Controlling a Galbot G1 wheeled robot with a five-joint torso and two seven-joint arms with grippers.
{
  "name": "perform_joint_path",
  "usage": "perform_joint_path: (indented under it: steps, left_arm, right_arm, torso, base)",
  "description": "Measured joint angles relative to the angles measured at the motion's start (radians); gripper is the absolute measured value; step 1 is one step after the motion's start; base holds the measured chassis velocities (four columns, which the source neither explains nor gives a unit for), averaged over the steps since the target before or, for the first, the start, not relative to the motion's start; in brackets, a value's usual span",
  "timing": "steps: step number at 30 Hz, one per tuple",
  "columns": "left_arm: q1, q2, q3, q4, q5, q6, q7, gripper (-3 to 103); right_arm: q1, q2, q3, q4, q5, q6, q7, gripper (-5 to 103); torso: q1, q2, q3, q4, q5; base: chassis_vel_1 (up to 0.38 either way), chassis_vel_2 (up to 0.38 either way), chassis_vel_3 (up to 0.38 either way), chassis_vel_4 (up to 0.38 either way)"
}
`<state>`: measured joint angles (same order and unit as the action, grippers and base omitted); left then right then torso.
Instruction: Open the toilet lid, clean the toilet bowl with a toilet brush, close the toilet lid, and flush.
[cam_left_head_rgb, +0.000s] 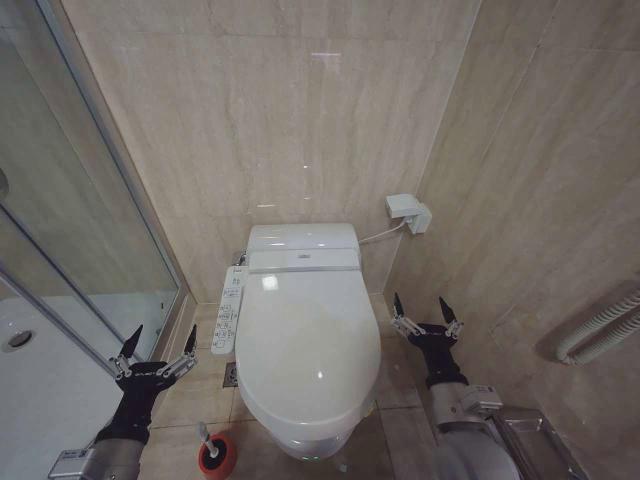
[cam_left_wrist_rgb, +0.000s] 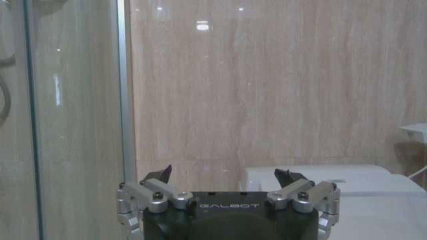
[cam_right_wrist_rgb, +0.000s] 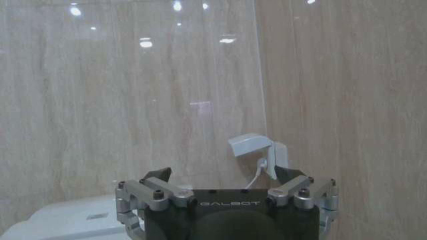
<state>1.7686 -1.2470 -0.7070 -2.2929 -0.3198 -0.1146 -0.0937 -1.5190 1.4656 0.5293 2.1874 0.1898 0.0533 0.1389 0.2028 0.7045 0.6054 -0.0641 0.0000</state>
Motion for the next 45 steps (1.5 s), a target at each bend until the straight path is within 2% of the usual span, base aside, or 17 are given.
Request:
perform_joint_path:
  steps: [45]
  left_arm:
    - [0.0, 0.0, 0.0, 0.0, 0.0, 0.0, 0.0, 100]
  right_arm:
    - [0.0, 0.0, 0.0, 0.0, 0.0, 0.0, 0.0, 100]
  torso:
    - [0.0, 0.0, 0.0, 0.0001, 0.0]
  base:
    - [-0.033, 0.037, 0.034, -0.037]
